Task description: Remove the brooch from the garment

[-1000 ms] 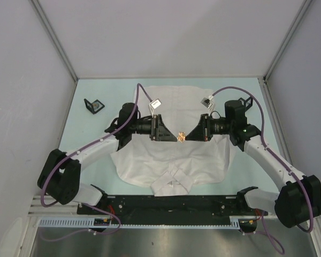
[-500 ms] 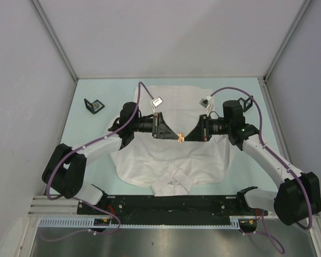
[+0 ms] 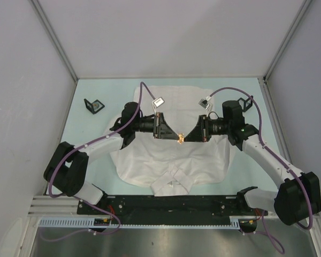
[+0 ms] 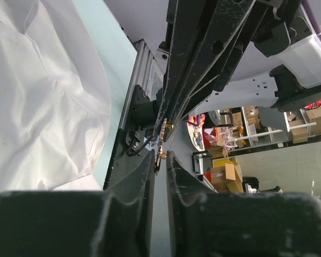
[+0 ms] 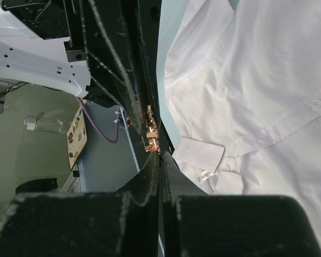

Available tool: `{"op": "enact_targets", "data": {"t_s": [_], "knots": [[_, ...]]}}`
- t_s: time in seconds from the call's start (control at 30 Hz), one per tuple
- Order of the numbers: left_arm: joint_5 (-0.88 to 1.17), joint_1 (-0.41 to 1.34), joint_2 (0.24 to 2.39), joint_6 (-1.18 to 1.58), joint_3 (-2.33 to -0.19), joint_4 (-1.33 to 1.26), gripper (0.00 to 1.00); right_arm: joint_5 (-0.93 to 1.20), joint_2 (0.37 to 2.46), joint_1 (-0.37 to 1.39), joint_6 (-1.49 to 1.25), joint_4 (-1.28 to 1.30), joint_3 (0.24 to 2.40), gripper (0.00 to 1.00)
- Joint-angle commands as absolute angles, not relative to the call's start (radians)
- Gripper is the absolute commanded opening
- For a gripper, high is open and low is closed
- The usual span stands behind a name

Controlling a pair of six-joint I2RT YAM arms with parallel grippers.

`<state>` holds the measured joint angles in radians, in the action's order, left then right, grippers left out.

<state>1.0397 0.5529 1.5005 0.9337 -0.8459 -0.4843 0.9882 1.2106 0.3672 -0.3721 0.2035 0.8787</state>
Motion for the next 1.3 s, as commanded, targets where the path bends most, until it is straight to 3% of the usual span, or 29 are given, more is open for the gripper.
{"op": "enact_targets", "data": {"t_s": [0.0,0.1,0.4,0.6,0.73,0.87,1.0,1.1,1.27], "knots": [[1.051,0.569,1.493,0.902,-0.897,-0.493,0.05,0.983,1.201,0.385,-0.393,0.172,0.879,0.0],[1.026,0.569,1.48,0.894,-0.902,-0.471,0.0,0.957,1.198,0.388,-0.409,0.178,0.881,0.0],[0.968,0.563,1.465,0.933,-0.899,-0.468,0.0,0.836,1.112,0.364,-0.526,0.146,0.825,0.37],[0.974,0.561,1.483,0.997,-0.885,-0.552,0.0,0.824,1.059,0.368,-0.612,-0.026,0.736,0.55],[0.977,0.561,1.494,1.015,-0.873,-0.596,0.0,0.769,1.049,0.393,-0.643,-0.089,0.73,0.6],[0.988,0.56,1.502,1.026,-0.871,-0.612,0.0,0.718,1.057,0.397,-0.676,-0.153,0.727,0.57],[0.997,0.554,1.517,1.038,-0.87,-0.643,0.0,0.71,1.058,0.399,-0.696,-0.189,0.727,0.45],[0.997,0.539,1.514,1.06,-0.855,-0.669,0.0,0.724,1.065,0.397,-0.689,-0.192,0.724,0.41],[0.999,0.519,1.52,1.077,-0.842,-0.692,0.0,0.747,1.06,0.397,-0.713,-0.23,0.718,0.4]]}}
